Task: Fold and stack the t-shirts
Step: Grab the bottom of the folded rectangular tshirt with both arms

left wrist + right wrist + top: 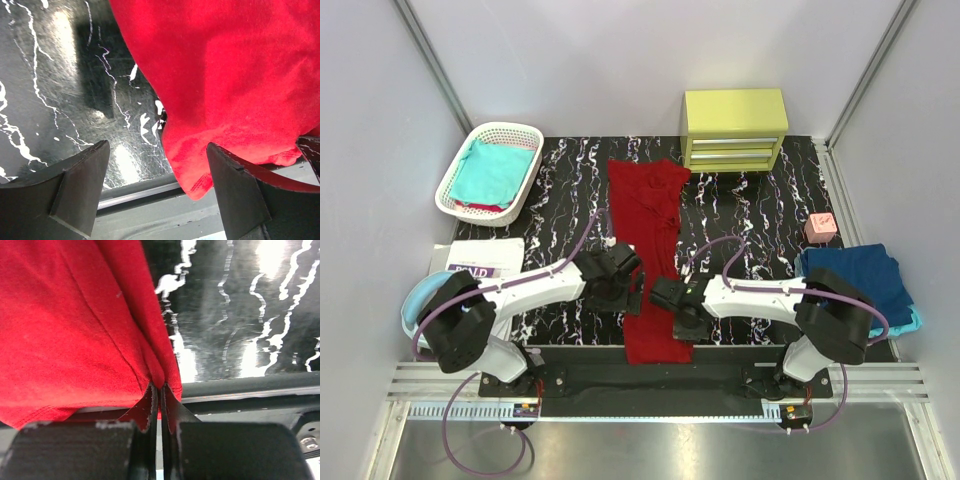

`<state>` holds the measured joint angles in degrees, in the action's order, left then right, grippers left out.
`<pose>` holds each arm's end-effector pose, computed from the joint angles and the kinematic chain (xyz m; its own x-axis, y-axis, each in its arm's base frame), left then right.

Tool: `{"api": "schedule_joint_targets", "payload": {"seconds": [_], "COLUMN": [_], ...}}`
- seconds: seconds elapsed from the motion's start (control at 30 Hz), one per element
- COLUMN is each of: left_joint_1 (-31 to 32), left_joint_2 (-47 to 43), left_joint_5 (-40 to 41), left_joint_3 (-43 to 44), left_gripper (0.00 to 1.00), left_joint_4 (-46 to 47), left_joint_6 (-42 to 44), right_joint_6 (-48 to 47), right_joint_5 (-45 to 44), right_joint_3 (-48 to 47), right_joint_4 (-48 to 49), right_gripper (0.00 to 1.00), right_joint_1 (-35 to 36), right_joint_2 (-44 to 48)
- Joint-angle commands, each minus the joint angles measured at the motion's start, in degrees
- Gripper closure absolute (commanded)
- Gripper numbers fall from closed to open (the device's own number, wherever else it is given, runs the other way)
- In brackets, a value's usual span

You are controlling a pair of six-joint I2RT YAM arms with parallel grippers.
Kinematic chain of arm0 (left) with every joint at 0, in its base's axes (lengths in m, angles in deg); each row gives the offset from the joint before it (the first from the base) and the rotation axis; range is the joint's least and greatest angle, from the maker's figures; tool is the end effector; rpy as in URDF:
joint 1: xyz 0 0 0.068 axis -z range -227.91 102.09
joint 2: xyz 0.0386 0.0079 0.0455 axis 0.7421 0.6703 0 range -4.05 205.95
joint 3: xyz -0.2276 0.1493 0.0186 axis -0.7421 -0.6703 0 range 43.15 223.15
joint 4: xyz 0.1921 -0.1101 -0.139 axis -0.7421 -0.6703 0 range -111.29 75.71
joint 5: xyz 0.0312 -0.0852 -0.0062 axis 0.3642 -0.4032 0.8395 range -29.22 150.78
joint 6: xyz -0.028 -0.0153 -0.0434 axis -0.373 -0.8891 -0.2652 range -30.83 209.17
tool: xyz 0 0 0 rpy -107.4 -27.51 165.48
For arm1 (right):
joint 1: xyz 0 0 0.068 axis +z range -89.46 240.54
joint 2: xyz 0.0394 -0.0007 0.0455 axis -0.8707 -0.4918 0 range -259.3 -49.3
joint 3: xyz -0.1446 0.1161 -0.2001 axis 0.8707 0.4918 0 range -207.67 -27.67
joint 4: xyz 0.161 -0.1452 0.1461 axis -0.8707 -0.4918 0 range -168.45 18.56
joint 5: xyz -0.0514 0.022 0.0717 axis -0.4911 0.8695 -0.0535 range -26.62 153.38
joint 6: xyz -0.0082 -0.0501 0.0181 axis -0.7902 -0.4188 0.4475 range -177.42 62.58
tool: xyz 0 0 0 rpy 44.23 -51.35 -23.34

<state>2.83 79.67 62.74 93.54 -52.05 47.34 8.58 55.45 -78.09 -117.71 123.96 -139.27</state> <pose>0.1681 -0.2039 0.1878 -0.9575 0.1184 -0.2631 0.1722 0.9662 -0.1920 0.1185 0.2259 0.1589 -0.9866 0.0502 -0.1552 0.0492 0.9987 0.0106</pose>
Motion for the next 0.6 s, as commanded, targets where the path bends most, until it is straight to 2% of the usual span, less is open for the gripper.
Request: {"api": "schedule_joint_targets", "payload": {"seconds": [0.0, 0.1, 0.43, 0.57], "left_joint_1": [2.08, 5.32, 9.81, 10.78], "left_joint_2": [-2.86, -3.74, -0.50, 2.23], "left_joint_5": [-1.60, -2.91, -7.23, -7.76], "left_joint_3": [-1.87, -2.93, -6.09, -5.66], "left_gripper": [0.17, 0.16, 0.16, 0.17], "left_joint_4": [0.76, 1.54, 10.16, 11.21], "left_joint_6": [-0.36, -1.42, -4.58, -4.58], "right_joint_6": [1.77, 1.24, 1.85, 3.26], "right_joint_5": [-0.43, -1.13, -6.57, -9.47], "right_joint_3": [-2.41, -2.50, -4.86, -5.84], "right_joint_4": [-0.41, -0.41, -5.32, -9.36], "right_gripper": [1.00, 1.00, 1.00, 0.83], "right_joint_1": [1.27, 1.27, 1.27, 1.27], "right_joint_2": [-1.26, -0.82, 1.29, 2.08]}}
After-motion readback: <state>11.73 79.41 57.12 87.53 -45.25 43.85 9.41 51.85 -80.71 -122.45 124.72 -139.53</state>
